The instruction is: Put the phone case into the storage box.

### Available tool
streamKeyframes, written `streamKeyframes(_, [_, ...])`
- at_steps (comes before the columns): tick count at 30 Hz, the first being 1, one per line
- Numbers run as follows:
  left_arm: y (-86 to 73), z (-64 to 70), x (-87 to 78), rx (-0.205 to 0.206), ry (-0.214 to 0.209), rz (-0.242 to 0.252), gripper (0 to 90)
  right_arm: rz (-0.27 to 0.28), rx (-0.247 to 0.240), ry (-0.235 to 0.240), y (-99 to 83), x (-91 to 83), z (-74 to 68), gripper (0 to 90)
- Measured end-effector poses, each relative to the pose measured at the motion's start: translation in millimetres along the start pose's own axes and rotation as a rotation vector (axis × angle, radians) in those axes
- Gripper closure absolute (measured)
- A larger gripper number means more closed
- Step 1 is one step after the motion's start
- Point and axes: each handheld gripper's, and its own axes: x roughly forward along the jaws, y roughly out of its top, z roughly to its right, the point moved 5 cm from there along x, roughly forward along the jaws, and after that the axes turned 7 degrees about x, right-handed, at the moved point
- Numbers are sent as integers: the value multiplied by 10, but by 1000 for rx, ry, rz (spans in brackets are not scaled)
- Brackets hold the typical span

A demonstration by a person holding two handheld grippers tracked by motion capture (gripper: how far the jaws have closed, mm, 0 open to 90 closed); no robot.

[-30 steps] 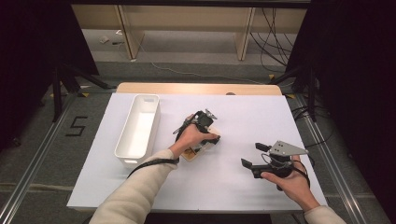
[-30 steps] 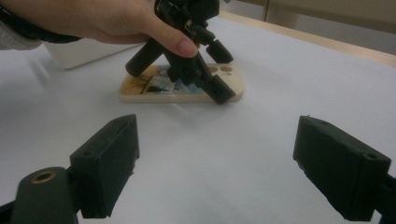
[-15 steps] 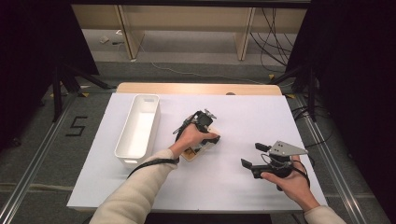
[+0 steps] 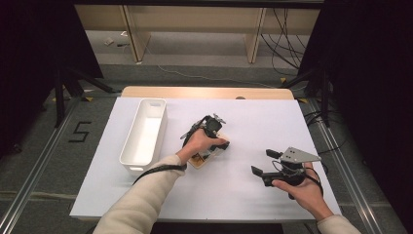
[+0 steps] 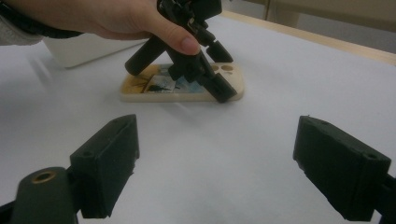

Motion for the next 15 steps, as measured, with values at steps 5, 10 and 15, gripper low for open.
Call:
streamKeyframes(5, [4,2,0,-3,1,-4,101,0,-1,0,0,0,-1,154])
streamKeyframes(10, [6,6,-1,-5,5,-7,106,0,-2,1,0,1,-1,154])
streamKeyframes(15, [14,8,-5,-7,8,-19,107,0,-2,1,-1,1,-2,154])
